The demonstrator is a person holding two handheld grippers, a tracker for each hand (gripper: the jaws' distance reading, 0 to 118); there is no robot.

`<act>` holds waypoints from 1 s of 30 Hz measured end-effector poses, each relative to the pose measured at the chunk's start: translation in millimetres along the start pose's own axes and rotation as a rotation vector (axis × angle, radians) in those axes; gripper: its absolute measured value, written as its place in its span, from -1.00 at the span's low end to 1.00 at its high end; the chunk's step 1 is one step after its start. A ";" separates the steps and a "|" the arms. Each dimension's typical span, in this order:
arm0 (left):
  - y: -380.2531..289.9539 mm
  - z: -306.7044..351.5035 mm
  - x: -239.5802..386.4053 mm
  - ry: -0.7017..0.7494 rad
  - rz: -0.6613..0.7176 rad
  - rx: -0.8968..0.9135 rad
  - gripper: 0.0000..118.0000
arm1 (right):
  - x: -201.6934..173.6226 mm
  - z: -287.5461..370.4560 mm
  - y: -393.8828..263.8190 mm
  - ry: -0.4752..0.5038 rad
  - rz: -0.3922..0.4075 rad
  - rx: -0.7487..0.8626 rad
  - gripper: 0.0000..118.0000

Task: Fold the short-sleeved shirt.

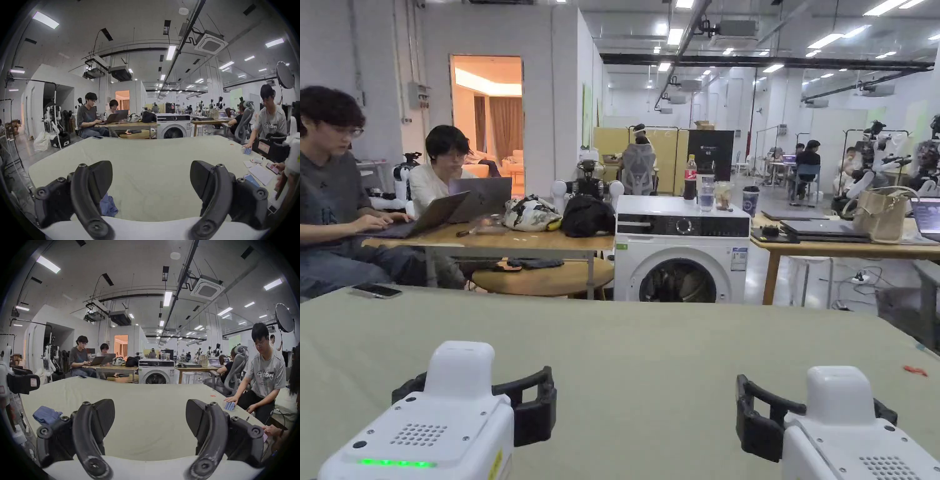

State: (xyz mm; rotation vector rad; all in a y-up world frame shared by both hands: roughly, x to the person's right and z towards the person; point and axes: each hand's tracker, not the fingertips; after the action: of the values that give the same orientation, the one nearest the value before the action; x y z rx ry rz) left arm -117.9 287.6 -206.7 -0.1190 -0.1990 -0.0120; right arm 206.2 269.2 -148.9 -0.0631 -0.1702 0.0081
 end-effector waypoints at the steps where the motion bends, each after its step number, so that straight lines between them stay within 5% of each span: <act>1: 0.5 1.2 -0.1 0.000 0.007 0.000 0.66 | -0.7 -0.9 -0.7 -0.002 0.005 -0.003 0.56; 17: 3.3 14.0 -2.1 0.002 0.017 0.093 0.67 | 1.6 -2.2 -0.1 -0.035 0.017 -0.022 0.56; 30: -3.6 4.3 3.5 -0.030 0.015 0.030 0.67 | 10.8 -2.9 -1.2 0.048 -0.121 -0.041 0.56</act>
State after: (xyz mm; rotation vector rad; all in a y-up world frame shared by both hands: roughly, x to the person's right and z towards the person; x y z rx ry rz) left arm -115.4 284.6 -201.4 -0.0913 -0.2285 0.0076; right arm 217.4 268.0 -149.8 -0.0939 -0.1264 -0.1171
